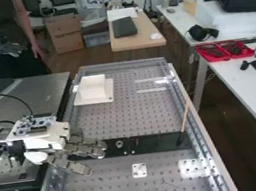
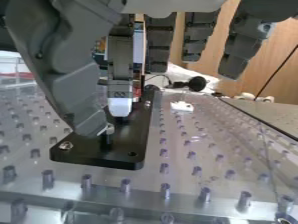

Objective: Grab the smaller nut and place it in the white container

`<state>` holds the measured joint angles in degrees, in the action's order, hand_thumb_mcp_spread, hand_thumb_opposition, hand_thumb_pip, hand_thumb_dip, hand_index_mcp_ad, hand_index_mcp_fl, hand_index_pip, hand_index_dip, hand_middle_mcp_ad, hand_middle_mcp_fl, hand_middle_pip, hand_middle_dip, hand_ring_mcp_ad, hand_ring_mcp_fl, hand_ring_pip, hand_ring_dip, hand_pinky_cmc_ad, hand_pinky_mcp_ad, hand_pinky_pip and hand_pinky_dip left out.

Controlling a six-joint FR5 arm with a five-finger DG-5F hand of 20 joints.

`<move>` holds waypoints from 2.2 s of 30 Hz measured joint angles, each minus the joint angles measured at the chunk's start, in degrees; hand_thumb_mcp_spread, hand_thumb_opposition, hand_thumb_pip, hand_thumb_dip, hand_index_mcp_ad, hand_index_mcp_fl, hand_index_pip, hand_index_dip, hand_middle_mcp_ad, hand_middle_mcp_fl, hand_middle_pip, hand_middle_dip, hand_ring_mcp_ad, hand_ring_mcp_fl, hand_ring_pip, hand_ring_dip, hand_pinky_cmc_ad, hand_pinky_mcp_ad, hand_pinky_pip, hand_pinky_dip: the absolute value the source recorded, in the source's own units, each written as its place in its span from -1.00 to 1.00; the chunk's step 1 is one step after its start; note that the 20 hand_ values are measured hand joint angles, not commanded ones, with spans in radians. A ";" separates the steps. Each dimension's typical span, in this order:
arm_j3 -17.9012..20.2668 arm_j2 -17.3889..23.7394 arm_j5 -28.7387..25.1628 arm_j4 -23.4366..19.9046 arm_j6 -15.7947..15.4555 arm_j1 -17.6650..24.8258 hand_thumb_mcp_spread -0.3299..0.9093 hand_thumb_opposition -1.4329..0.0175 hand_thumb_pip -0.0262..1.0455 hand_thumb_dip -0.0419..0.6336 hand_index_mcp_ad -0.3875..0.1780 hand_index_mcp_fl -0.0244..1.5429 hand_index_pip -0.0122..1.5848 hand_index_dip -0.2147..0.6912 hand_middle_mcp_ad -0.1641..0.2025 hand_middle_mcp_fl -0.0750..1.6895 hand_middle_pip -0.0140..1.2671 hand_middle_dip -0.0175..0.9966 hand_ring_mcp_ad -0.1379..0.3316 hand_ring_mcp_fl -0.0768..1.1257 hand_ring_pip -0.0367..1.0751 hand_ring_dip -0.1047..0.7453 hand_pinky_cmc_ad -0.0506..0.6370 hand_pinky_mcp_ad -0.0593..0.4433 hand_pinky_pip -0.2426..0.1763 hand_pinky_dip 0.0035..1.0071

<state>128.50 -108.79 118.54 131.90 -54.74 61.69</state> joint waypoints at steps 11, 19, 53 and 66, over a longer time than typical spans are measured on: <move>-0.08 -0.60 1.66 -0.62 -1.95 -0.23 0.18 -0.15 0.40 -0.27 -0.06 -0.94 0.96 -0.12 0.24 -0.82 -0.78 -0.50 0.12 -0.88 -0.78 -0.46 0.18 0.41 0.17 -0.65; -0.26 -0.97 2.24 -0.94 -2.45 -0.49 0.18 -0.15 0.40 -0.27 -0.06 -0.92 0.96 -0.14 0.24 -0.82 -0.78 -0.50 0.10 -0.88 -0.78 -0.46 0.16 0.40 0.17 -0.65; -1.13 -1.65 2.30 0.46 -2.68 -0.58 0.19 -0.17 0.50 -0.17 -0.07 -0.90 0.96 -0.14 0.22 -0.82 -0.78 -0.50 0.07 -0.88 -0.78 -0.46 0.14 0.41 0.24 -0.65; -1.22 -2.08 2.14 0.44 -2.67 -0.58 0.19 -0.17 0.50 -0.17 -0.06 -0.90 0.96 -0.16 0.22 -0.82 -0.78 -0.50 0.06 -0.88 -0.78 -0.46 0.14 0.41 0.26 -0.65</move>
<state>127.28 -110.87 120.67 132.34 -57.40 61.11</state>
